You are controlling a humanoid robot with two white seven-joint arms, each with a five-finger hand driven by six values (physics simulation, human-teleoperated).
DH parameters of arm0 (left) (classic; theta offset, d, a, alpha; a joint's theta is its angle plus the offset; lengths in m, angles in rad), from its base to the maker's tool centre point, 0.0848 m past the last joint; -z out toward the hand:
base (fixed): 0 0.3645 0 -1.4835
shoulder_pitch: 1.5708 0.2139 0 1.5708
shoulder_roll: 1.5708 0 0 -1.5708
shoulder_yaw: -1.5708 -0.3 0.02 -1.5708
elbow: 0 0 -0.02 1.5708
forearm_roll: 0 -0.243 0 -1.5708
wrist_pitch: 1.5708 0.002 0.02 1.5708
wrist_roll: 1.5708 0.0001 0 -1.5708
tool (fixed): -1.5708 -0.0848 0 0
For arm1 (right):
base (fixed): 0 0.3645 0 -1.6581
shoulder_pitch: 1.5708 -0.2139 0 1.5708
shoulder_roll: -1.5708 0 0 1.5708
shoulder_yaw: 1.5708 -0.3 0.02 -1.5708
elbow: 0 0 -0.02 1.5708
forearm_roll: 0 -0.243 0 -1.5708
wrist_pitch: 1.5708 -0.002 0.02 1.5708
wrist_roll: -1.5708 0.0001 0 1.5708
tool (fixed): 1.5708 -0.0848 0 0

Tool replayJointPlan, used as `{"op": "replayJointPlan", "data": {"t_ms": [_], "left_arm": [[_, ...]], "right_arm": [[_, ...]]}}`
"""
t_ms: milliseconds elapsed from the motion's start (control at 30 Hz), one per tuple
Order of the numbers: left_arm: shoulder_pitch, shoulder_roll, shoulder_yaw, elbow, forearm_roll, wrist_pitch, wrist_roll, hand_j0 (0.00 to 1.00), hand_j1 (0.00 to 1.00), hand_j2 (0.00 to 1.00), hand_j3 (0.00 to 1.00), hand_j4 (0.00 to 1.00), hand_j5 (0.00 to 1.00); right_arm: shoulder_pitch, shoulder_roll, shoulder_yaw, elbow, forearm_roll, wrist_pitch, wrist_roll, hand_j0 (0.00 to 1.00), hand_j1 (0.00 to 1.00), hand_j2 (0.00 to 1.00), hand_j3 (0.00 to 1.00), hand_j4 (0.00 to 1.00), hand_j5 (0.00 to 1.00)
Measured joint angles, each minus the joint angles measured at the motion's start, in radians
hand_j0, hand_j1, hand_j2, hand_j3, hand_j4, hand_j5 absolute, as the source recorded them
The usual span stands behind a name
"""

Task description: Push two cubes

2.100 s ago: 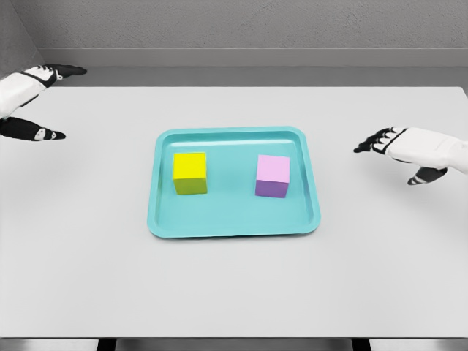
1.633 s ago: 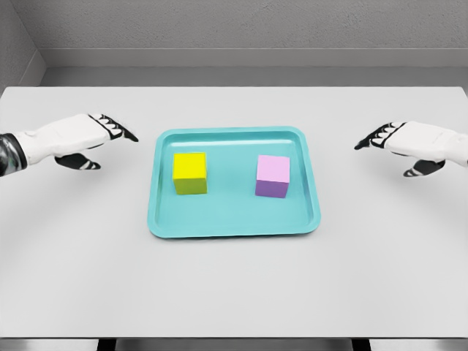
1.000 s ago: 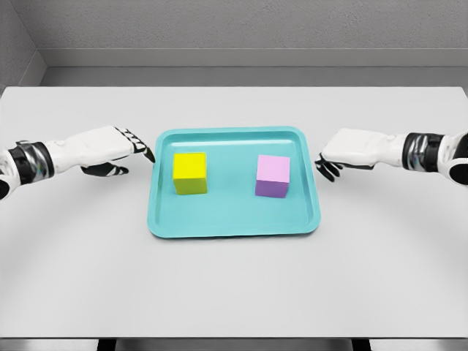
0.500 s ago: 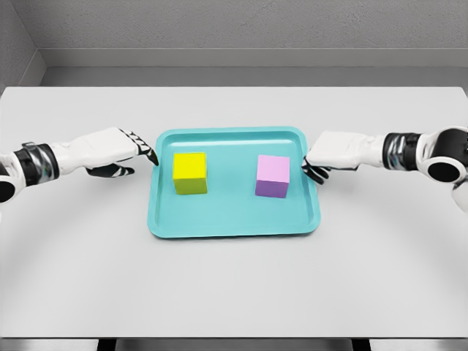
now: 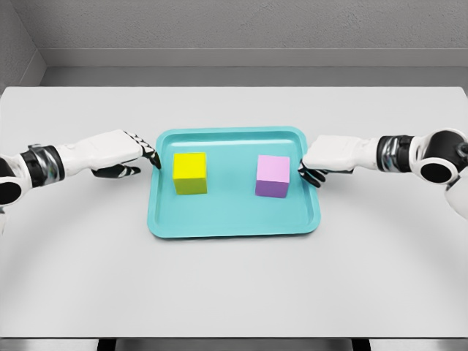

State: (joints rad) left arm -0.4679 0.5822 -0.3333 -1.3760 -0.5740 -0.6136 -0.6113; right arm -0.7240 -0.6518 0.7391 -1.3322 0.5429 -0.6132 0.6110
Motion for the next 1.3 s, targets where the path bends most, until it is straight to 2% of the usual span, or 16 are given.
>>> {"op": "replayJointPlan", "data": {"t_ms": [567, 1300], "left_arm": [[0.011, -0.026, -0.015, -0.048, 0.002, 0.000, 0.000, 0.50, 0.50, 0.50, 0.50, 0.50, 0.50], [0.008, -0.087, -0.025, -0.016, 0.041, 0.032, 0.009, 0.49, 0.49, 0.49, 0.49, 0.49, 0.49]], "right_arm": [[-0.015, 0.049, 0.006, 0.051, 0.021, 0.000, 0.000, 0.10, 0.10, 0.10, 0.10, 0.10, 0.10], [-0.041, 0.080, 0.022, 0.086, 0.022, 0.000, 0.000, 0.10, 0.10, 0.10, 0.10, 0.10, 0.10]]}}
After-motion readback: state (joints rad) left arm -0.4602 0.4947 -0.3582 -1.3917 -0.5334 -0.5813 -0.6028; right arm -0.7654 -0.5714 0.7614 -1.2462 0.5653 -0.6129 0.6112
